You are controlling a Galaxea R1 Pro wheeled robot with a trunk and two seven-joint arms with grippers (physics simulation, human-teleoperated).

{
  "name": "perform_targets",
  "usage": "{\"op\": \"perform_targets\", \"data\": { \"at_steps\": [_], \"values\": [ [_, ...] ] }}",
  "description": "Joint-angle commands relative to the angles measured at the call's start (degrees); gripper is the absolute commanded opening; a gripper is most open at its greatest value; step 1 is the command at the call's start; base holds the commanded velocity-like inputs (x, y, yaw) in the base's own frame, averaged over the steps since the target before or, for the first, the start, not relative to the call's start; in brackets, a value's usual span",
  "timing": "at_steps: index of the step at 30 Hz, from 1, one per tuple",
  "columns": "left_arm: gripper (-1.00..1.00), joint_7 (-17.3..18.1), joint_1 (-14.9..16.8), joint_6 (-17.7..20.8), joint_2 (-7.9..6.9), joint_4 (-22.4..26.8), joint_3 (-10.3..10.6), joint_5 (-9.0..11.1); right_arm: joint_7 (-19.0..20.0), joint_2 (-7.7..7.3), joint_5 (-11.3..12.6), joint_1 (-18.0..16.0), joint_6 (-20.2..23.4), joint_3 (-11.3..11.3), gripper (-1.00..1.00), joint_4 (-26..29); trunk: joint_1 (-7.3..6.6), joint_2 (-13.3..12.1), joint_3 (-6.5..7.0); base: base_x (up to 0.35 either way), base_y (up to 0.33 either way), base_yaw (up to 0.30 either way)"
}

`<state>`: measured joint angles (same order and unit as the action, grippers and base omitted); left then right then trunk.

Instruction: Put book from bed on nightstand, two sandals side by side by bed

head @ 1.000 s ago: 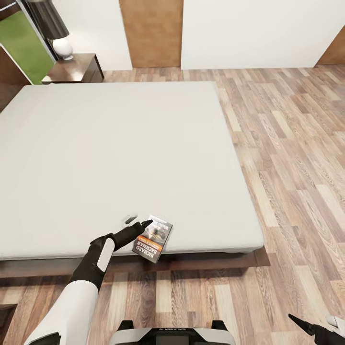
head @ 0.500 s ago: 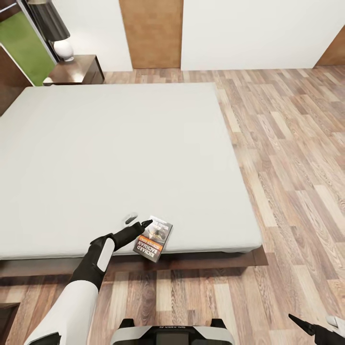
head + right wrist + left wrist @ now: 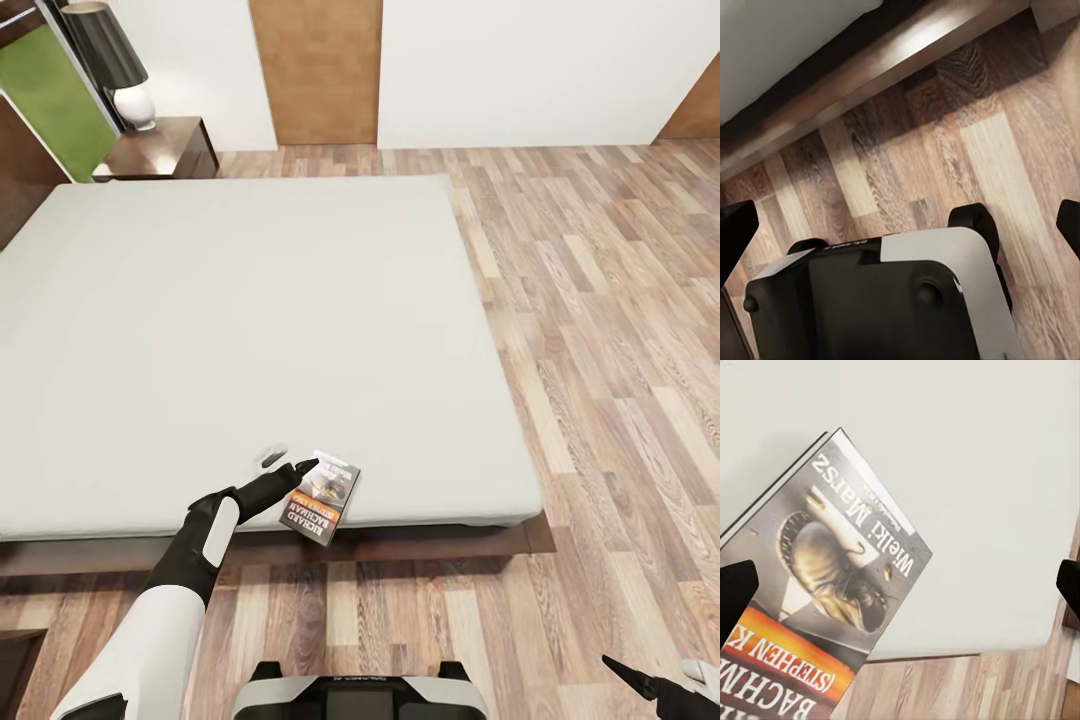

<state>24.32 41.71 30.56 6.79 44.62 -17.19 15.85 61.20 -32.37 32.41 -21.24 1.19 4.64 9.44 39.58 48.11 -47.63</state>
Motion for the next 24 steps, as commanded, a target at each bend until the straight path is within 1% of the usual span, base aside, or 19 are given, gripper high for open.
{"op": "perform_targets", "data": {
  "at_steps": [1,14,23,24],
  "values": [
    [1.00,0.2,0.0,0.5,0.07,0.0,-0.3,0.2,0.2,0.01,-0.3,0.0,0.1,0.5,1.00,0.0,-0.22,-0.4,0.15,0.000,0.000,0.000],
    [1.00,0.3,0.0,0.5,0.07,0.0,-0.3,0.2,0.3,0.02,-0.3,0.0,0.1,0.5,1.00,0.0,-3.07,-5.6,2.48,0.000,0.000,0.000],
    [1.00,0.4,0.0,0.5,0.03,0.0,-0.3,0.2,0.2,0.00,-0.3,0.0,0.1,0.5,1.00,0.0,-3.07,-5.6,2.48,0.000,0.000,0.000],
    [1.00,0.4,0.0,0.5,0.03,0.0,-0.3,0.2,0.2,0.01,-0.3,0.0,0.1,0.5,1.00,0.0,-3.29,-6.0,2.66,0.000,0.000,0.000]
  ]
}}
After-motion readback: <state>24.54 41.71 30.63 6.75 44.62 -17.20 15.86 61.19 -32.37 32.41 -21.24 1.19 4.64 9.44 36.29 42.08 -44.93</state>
